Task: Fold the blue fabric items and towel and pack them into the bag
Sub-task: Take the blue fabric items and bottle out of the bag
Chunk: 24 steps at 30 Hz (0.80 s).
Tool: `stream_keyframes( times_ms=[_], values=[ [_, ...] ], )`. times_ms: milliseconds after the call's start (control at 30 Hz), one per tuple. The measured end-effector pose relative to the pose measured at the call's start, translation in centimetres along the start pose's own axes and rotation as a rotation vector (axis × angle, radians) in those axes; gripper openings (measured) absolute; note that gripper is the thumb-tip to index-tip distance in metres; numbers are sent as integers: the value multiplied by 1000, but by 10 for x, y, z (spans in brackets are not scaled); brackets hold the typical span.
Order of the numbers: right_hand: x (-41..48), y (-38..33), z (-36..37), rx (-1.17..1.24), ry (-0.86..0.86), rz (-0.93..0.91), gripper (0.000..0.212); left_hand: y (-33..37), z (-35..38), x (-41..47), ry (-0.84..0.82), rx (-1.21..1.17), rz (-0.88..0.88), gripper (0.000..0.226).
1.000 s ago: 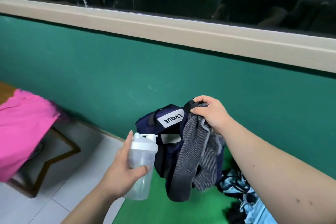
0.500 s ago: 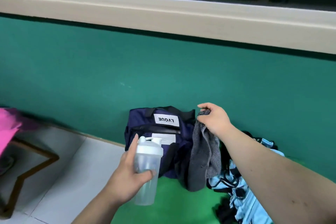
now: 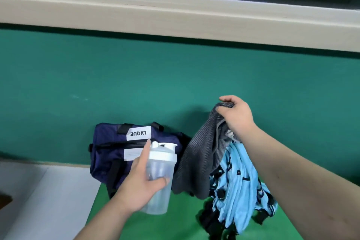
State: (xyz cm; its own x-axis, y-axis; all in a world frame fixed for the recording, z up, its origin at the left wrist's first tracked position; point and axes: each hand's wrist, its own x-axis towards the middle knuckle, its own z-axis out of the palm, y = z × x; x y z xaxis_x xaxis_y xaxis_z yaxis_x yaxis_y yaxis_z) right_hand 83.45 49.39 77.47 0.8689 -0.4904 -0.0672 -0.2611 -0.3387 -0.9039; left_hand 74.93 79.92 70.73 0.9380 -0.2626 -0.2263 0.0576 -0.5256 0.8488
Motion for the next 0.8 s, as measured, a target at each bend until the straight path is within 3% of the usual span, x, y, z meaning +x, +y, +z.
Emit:
stream_keyframes(
  times_ms=[167,433,633,800],
  values=[
    [-15,31,7,-128,-191,117,57,15,21,10,-59,39,3,111],
    [-40,88,-22,-3,-219,236,29,45,68,60,-120,281,-57,109],
    [-72,122,-61,-5,-190,282,21,63,102,110,4,229,-26,107],
    [-105,167,-84,-43,-187,354,17,45,126,83,-34,294,-32,91]
  ],
)
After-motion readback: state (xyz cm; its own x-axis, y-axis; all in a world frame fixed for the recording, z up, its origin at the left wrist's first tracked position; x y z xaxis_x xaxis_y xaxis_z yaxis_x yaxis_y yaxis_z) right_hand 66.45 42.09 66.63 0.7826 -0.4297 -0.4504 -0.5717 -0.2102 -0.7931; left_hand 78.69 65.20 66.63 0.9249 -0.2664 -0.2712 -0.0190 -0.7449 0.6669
